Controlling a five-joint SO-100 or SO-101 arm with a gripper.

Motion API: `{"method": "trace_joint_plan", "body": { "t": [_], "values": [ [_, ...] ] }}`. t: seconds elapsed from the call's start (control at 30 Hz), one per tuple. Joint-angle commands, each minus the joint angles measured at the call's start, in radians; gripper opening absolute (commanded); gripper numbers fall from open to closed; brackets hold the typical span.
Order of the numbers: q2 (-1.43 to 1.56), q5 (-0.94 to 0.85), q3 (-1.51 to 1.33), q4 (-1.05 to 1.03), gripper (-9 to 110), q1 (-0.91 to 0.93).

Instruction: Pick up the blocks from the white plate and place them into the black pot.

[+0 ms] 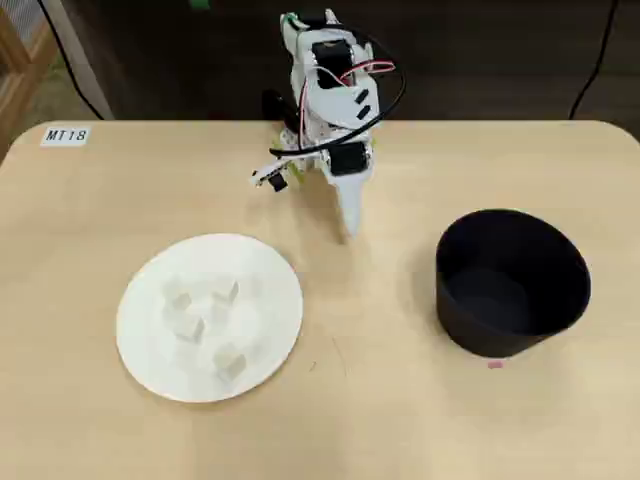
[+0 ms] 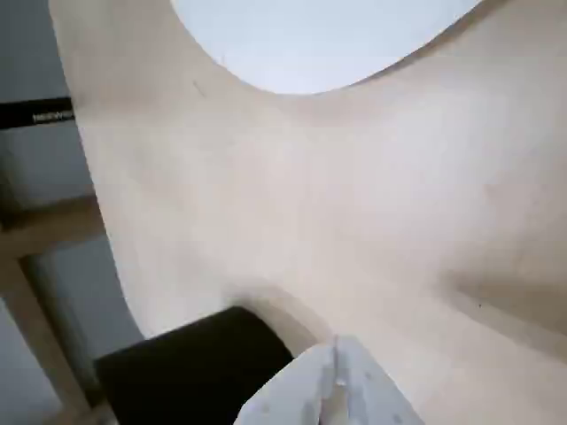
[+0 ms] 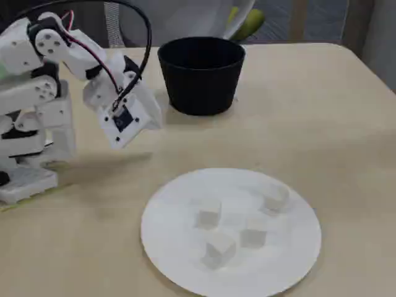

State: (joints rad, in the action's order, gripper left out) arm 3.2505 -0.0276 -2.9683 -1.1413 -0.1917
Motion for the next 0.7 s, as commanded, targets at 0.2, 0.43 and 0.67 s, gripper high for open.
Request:
{"method": "trace_joint_plan", "body": {
  "t": [0.2, 0.43, 0.67],
  "values": [
    [0.002, 0.12, 0.038, 0.057, -2, 0.114],
    [0.002, 0.094, 0.049, 0.055, -2, 0.098],
    [-0.149, -0.017, 0.48, -0.055, -2, 0.193]
  ]
}}
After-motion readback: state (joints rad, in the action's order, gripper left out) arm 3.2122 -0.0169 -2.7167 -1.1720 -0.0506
